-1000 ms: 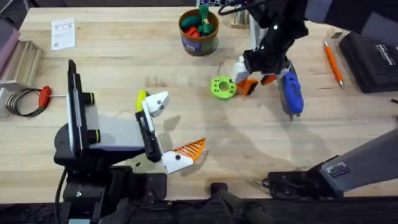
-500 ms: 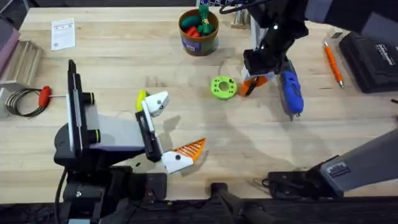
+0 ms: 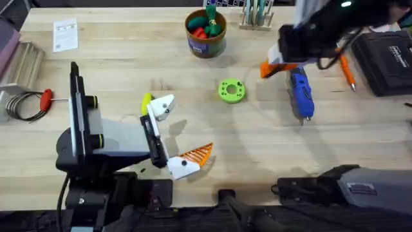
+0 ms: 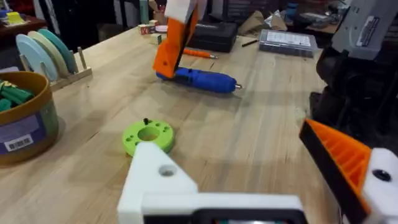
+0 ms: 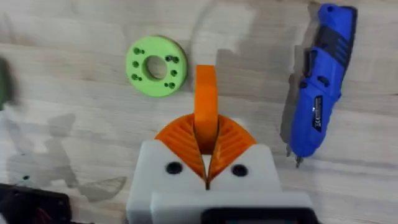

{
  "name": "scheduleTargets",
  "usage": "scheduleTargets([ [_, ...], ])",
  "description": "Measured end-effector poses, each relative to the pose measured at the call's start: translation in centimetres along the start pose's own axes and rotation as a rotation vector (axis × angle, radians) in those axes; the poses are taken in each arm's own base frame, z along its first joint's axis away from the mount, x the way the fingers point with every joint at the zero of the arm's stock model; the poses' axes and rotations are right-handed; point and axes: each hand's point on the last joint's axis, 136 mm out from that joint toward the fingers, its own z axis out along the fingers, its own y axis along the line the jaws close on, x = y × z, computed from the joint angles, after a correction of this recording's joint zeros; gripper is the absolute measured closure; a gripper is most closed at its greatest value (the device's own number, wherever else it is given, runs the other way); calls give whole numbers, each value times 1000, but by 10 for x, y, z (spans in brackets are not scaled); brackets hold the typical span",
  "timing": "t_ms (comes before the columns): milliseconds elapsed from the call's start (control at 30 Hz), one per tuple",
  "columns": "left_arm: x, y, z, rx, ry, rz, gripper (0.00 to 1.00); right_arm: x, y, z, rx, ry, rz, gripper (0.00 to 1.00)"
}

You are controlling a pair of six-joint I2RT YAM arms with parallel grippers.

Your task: Pick up the gripper from the table and insert it into the empty holder that is missing its gripper. Then pick up a screw, insert it into the mounting hole, and use the screwdriver to tighten it. Finally, clean up the table by picking up the vegetable and placing it into the bucket.

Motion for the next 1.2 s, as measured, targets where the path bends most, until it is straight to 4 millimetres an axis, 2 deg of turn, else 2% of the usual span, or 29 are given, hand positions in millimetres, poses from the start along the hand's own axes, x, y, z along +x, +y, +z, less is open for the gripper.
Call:
scheduleTargets([
  [200, 0, 0, 0, 0, 0, 0, 16, -7, 3, -42, -58, -172, 46, 992],
  [333, 0, 0, 0, 0, 0, 0, 15, -12, 11, -54, -153, -315, 64, 992],
  [767, 0, 0, 0, 0, 0, 0, 15, 7, 38, -17, -705, -465, 239, 992],
  [933, 0, 0, 0, 0, 0, 0, 15, 12, 53, -14, -943, -449, 291, 993],
  [1200, 0, 0, 0, 0, 0, 0, 15, 23, 80, -24, -1218, -313, 282, 993],
])
